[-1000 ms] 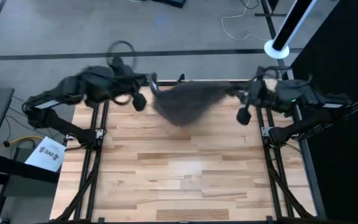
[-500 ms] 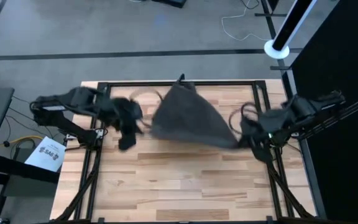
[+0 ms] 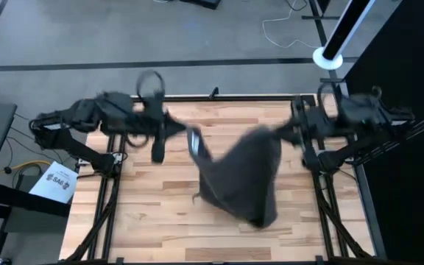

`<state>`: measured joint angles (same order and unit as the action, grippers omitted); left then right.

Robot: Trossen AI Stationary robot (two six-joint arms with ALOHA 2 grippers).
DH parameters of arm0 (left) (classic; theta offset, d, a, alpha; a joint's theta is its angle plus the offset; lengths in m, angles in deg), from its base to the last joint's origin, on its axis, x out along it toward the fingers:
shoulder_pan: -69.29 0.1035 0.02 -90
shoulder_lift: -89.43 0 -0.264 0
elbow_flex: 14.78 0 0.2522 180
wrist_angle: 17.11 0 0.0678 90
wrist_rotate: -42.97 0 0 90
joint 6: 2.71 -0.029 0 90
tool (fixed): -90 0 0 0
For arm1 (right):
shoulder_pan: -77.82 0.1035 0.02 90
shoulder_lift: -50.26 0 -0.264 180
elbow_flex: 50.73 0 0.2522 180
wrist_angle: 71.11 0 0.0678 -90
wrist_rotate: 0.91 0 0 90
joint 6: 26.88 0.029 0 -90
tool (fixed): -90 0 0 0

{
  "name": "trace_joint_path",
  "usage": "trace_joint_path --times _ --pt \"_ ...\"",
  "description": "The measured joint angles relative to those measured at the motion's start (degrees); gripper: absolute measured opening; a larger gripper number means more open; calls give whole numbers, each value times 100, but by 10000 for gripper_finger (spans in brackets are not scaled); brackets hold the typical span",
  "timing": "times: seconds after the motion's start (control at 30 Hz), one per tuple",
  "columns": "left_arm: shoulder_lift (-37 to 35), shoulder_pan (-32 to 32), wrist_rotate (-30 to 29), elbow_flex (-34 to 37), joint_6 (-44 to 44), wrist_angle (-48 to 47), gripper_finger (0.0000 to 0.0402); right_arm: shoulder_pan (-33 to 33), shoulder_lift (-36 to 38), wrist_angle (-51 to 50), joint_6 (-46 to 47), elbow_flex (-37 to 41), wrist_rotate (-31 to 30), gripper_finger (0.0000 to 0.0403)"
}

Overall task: Roll towel
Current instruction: Fold the gray towel

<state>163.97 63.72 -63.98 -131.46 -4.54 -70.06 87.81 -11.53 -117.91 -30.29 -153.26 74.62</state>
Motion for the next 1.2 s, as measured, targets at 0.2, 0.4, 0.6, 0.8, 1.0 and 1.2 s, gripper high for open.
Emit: trace_joint_path --times 0.2,0.4,0.6,0.8,1.0,1.2 --pt "-29 1108 -1054 1 -1977 1899 0 -1819 -174 1333 -1941 0 -719 7" --pt "151 1949 -66 2 -3185 4762 0 -2557 -428 4637 -3992 -53 -477 7" --pt "173 1837 1418 -306 -2852 5850 0 -2287 -460 4119 -3032 -1075 1799 6" --pt "173 1157 1189 -796 -3622 5005 0 -2168 -465 1117 -1841 -2175 2209 6" --pt "117 742 -457 -1138 -3558 2788 0 -2416 -437 -1545 -482 -2363 2192 6" --pt "111 338 -384 -1135 -1139 -1226 0 -1812 -655 -4319 926 -2099 2185 6"
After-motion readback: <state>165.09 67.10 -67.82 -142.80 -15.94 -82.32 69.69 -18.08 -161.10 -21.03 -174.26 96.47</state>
